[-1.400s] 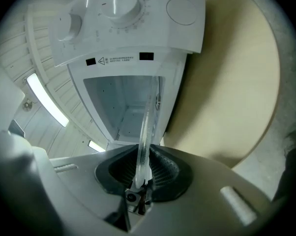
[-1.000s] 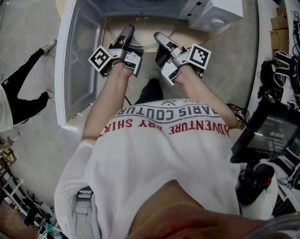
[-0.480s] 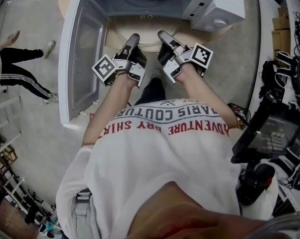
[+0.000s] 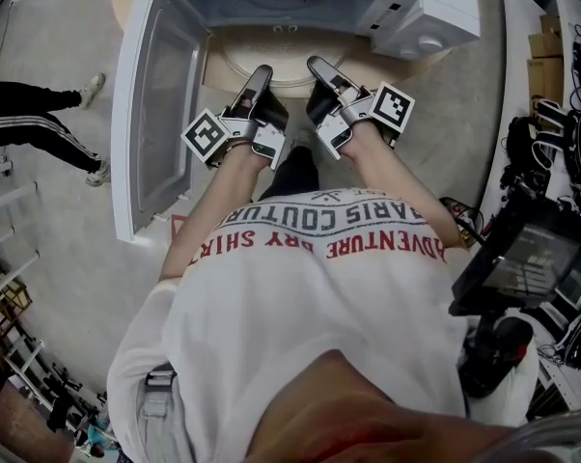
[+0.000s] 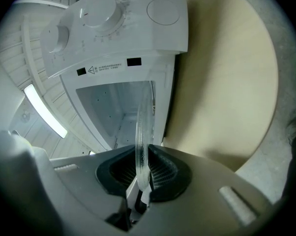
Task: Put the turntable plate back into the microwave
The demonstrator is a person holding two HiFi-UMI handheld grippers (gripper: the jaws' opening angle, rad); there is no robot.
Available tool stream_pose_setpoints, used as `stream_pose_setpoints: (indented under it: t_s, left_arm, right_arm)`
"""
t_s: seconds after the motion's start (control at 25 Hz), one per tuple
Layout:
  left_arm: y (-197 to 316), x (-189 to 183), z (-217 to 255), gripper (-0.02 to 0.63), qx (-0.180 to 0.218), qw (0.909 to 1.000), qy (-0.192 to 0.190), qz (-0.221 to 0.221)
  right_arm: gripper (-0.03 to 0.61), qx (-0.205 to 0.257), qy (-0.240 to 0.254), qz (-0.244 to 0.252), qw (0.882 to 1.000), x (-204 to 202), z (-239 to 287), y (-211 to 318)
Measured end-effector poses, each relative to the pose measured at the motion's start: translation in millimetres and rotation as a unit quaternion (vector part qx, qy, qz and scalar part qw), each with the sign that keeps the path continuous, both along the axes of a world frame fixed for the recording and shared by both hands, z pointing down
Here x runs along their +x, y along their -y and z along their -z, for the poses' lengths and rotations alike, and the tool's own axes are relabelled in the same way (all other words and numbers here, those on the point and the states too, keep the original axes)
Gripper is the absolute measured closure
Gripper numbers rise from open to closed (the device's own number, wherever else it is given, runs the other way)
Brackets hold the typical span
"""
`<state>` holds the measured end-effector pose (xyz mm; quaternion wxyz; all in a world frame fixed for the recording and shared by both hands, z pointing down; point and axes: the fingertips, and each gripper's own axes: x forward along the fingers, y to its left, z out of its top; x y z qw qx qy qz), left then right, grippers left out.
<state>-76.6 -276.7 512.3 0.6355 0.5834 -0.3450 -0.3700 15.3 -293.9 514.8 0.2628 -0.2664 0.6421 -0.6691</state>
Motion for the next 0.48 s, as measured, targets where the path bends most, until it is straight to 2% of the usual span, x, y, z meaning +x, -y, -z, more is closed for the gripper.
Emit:
stream_pose_setpoints:
  t_s: [0.48]
  left_arm:
    - [14.6, -1.8, 11.0, 0.572, 0.021, 0.9998, -0.003, 0.002]
  right_arm:
    - [0.54, 0.01, 0.006, -0.005, 1.0, 0.1, 10.0, 13.3]
